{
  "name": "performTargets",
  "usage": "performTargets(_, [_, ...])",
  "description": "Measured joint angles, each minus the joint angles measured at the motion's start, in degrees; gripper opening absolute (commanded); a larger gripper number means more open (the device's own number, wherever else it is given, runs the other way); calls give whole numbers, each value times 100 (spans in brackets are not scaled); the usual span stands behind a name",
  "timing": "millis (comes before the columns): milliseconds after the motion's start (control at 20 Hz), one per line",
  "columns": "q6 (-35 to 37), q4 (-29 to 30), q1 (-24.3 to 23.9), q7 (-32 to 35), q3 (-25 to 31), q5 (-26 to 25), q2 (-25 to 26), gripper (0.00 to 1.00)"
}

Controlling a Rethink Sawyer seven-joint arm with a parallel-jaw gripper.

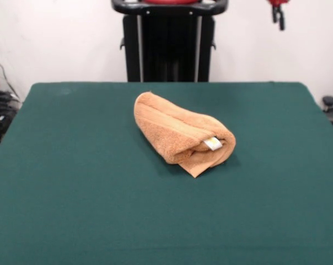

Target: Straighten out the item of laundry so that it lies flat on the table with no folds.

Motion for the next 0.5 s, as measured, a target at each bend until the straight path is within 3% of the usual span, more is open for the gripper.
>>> performTargets(500, [0, -11, 727, 153, -1643, -702, 334, 100])
